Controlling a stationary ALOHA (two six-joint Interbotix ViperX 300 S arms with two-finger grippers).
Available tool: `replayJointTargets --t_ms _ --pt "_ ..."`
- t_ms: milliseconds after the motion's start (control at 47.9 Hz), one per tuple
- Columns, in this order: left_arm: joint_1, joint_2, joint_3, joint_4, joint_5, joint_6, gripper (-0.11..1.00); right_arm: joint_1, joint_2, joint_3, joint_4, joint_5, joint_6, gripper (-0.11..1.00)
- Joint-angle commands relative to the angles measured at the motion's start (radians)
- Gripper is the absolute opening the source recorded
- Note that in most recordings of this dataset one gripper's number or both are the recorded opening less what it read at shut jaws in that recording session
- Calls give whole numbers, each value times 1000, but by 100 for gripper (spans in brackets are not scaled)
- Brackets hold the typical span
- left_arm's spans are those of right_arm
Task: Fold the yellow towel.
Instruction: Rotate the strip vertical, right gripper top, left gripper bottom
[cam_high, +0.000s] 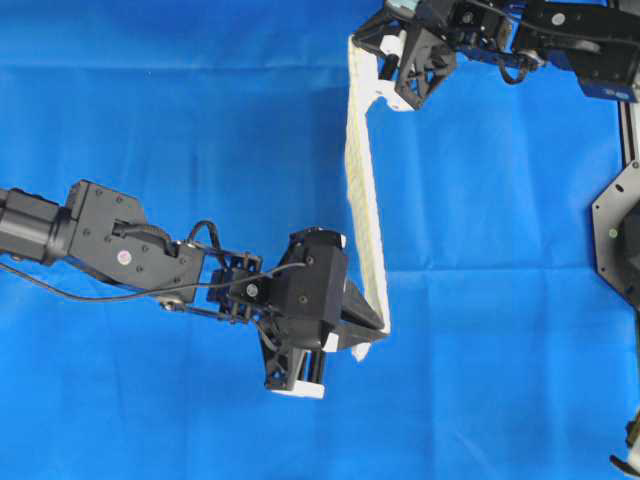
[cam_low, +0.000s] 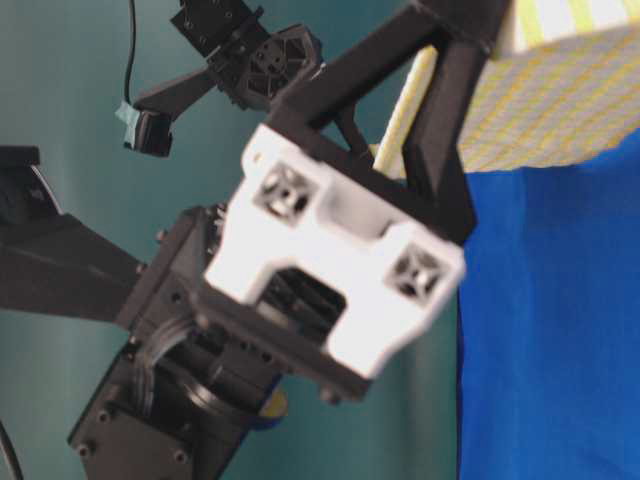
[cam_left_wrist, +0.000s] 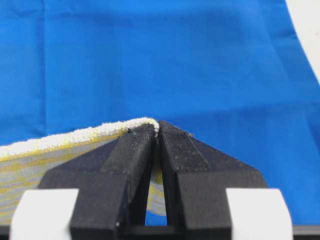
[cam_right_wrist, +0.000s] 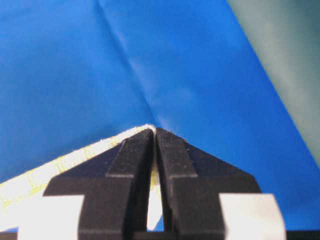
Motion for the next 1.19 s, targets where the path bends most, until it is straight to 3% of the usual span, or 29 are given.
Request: replayJointTargets --t_ms 0,355,564,773,1023,1169 --pt "-21 2 -55 5 -20 9 3 -61 -48 6 -6 -11 2 2" --pt "-8 107 -201 5 -44 100 3 -83 -160 110 -5 -8 6 2" --pt "-8 126 -198 5 -46 100 3 -83 -152 109 -3 -8 9 2" --pt "-12 80 -81 -2 -78 91 3 -57 -60 58 0 -21 11 2" --pt "-38 0 120 -17 -184 84 3 -5 107 -78 2 -31 12 2" --pt "-48 -46 229 -20 -241 37 3 29 181 -166 2 -26 12 2"
